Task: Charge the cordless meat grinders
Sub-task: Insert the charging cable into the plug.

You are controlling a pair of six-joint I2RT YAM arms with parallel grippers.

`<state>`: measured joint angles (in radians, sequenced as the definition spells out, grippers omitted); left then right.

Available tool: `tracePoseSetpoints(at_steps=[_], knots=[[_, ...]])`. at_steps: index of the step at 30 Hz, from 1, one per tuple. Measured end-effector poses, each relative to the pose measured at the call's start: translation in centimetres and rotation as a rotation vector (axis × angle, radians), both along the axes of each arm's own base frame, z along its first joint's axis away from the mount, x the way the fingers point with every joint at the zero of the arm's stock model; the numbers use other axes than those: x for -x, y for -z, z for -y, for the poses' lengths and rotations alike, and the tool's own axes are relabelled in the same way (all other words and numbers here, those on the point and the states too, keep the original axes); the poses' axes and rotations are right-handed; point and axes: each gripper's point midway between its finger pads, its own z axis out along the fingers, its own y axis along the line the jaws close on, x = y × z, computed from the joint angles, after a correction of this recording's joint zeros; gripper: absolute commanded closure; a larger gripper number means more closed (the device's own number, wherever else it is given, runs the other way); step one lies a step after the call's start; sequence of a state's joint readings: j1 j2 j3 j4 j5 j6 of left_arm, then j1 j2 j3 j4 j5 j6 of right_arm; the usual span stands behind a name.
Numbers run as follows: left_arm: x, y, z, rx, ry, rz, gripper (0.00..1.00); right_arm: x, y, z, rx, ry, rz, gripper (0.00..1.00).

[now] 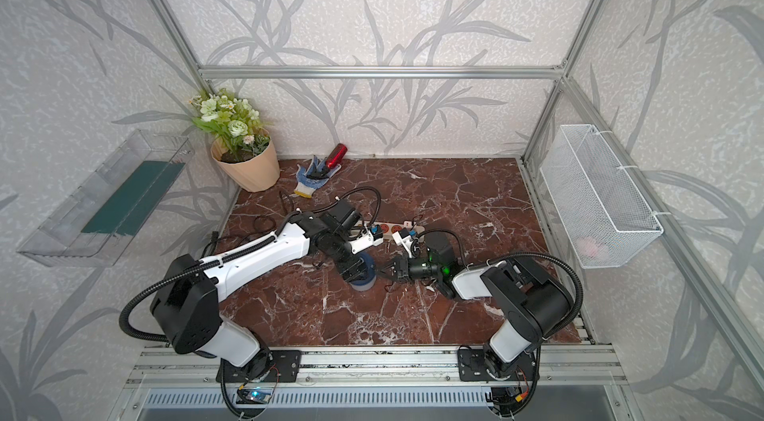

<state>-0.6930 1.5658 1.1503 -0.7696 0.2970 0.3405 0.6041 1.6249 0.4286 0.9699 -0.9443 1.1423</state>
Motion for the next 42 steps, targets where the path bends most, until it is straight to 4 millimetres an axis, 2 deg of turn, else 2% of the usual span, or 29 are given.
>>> tracePoseSetpoints(at_steps=[35, 42], knots=[[0.0, 0.0, 0.0, -0.002, 0.0, -0.003, 0.18, 1.0, 0.3, -0.4, -0.014, -0.06, -0.004, 1.0], [0.0, 0.0, 0.0, -0.002, 0.0, -0.003, 0.19, 0.5, 0.3, 0.0, -0.002, -0.048, -0.002, 1.0]])
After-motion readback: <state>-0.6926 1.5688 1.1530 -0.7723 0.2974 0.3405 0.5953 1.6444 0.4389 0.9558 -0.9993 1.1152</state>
